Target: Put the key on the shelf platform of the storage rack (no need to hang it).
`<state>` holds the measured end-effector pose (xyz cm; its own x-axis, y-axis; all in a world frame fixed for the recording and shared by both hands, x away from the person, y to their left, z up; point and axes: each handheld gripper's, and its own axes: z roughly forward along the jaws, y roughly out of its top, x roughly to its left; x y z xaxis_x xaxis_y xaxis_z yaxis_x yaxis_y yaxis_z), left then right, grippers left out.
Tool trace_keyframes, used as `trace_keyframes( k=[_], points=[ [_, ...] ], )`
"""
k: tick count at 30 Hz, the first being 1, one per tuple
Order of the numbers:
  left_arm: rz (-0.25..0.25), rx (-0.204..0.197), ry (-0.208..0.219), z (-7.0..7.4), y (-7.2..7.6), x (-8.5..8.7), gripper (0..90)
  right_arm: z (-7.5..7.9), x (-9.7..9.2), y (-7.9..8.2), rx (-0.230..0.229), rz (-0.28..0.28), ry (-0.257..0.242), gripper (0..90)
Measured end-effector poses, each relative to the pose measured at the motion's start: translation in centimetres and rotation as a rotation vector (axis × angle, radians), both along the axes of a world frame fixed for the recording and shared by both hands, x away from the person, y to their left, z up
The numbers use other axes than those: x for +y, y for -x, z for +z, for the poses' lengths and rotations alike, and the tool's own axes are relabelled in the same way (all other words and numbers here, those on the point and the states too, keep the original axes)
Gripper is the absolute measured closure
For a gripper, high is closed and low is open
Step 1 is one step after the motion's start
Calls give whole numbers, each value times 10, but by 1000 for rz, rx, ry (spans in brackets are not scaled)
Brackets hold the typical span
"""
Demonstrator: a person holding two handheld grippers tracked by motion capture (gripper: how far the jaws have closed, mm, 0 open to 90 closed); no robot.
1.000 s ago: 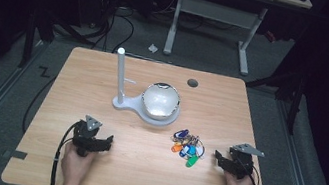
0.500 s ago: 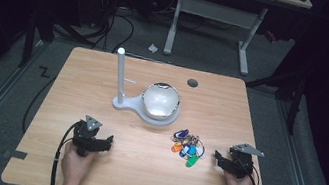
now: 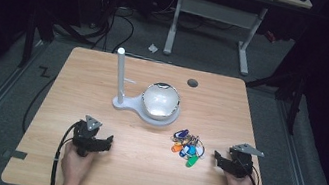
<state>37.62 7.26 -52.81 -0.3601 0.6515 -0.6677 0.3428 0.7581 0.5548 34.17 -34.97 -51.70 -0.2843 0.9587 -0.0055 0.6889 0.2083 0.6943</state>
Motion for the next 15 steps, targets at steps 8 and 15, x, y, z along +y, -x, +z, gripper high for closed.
trace_keyframes(
  k=[8, 15],
  points=[
    [0, 0, 0, 0, 0, 0, 151, 3, 2, 3, 8, 15, -18, 382],
    [0, 0, 0, 0, 0, 0, 151, 9, 7, 7, 1, 41, -36, 411]
  ],
)
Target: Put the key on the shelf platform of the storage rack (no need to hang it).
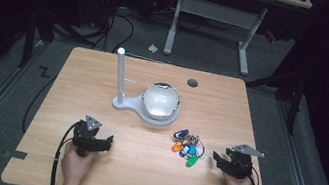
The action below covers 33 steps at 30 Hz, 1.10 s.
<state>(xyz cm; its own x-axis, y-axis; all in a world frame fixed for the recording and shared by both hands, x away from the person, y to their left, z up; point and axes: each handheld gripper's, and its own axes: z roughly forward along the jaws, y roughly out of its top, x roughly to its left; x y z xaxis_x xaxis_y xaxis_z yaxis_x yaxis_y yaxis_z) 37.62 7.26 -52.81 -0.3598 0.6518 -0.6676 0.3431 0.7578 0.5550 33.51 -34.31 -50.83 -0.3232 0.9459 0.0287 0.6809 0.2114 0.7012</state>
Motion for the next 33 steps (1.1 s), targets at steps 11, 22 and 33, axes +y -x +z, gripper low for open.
trace_keyframes(
  k=[11, 22, 33],
  points=[
    [0, 0, 0, 0, 0, 0, 151, 10, 18, 1, 17, 72, -13, 430],
    [0, 0, 0, 0, 0, 0, 151, 19, 38, -4, 16, 133, -23, 426],
    [1, 0, 0, 0, 0, 0, 151, 22, 58, -14, 26, 171, -28, 409]
  ],
)
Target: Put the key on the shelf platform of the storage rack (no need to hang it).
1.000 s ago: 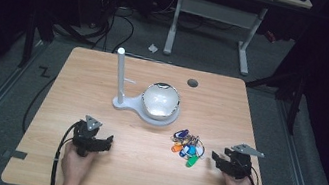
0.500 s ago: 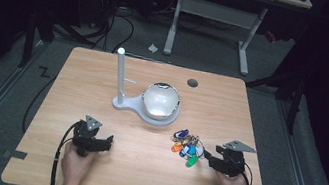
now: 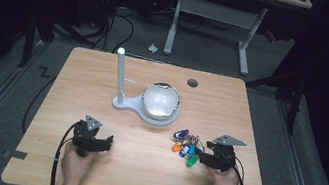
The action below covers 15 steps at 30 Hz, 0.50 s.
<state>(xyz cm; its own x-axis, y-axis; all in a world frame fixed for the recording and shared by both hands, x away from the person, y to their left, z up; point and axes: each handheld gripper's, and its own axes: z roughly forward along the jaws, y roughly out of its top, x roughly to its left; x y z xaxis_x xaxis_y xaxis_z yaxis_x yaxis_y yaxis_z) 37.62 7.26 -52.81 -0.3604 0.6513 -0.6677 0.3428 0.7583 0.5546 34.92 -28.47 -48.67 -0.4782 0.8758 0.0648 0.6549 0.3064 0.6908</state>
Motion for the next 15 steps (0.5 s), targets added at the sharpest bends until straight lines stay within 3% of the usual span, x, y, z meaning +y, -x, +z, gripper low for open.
trace_keyframes(
  k=[8, 15],
  points=[
    [-1, 0, 0, 0, 0, 0, 151, -1, 14, -10, 5, 27, -1, 407],
    [0, 0, 0, 0, 0, 0, 151, -9, 21, -19, 25, 15, -3, 405]
  ],
)
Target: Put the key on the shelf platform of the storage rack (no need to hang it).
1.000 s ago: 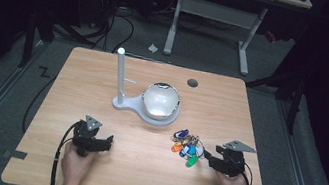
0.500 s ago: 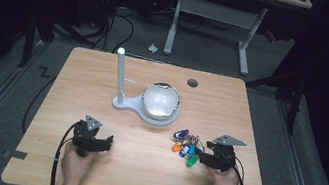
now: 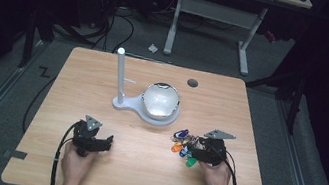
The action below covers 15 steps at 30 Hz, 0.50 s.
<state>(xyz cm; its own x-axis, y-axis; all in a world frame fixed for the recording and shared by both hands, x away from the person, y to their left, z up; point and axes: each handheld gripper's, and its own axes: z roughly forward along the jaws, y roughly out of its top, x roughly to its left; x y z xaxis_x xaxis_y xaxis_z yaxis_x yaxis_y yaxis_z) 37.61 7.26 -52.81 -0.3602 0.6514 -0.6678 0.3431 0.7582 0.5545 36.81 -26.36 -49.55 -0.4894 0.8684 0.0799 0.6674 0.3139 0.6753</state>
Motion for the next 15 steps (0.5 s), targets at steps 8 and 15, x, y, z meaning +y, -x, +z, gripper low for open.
trace_keyframes(
  k=[8, 15],
  points=[
    [0, 0, 0, 0, 0, 0, 151, -9, 7, -10, 29, -16, 18, 400],
    [1, 0, 0, 0, 0, 0, 151, -16, 11, -17, 35, -21, 48, 416]
  ],
)
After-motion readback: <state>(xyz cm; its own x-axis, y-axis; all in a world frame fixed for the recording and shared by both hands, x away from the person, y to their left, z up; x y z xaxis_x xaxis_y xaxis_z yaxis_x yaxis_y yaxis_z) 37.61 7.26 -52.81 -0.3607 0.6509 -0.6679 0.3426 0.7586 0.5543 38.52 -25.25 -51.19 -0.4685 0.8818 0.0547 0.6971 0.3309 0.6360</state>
